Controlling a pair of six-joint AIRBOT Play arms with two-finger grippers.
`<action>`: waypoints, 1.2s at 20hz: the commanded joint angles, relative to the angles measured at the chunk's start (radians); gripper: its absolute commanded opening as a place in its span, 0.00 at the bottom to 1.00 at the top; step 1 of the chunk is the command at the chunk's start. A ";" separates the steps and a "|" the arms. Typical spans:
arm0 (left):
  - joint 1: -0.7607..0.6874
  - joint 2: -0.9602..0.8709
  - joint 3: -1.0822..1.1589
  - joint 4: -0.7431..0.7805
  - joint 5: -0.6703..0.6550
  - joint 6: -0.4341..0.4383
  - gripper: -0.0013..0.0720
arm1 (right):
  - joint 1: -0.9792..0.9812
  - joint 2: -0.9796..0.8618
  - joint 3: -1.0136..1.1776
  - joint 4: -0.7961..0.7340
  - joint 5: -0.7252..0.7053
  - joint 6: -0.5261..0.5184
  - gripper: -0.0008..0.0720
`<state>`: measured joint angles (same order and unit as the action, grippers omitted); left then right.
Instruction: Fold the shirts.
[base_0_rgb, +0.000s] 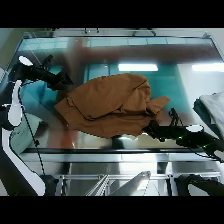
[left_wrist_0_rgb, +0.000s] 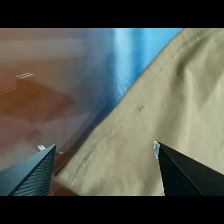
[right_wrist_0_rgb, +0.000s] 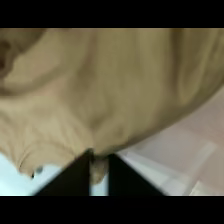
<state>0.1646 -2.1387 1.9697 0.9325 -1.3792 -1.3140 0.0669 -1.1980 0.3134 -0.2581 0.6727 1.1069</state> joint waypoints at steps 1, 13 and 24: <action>-0.005 -0.058 0.002 -0.042 -0.018 -0.004 0.99 | 0.024 -0.018 -0.002 0.099 -0.045 -0.071 0.05; 0.056 -0.014 0.004 -0.298 -0.118 0.083 0.03 | -0.084 -0.019 0.114 -0.072 0.059 -0.053 0.05; 0.365 0.439 -0.708 -0.295 -0.130 0.191 0.03 | -0.450 -0.491 1.032 -0.418 0.248 0.072 0.05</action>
<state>0.4694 -1.8145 1.4979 0.6415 -1.5280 -1.1801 -0.3847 -1.5288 1.1267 -0.6842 0.8932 1.1980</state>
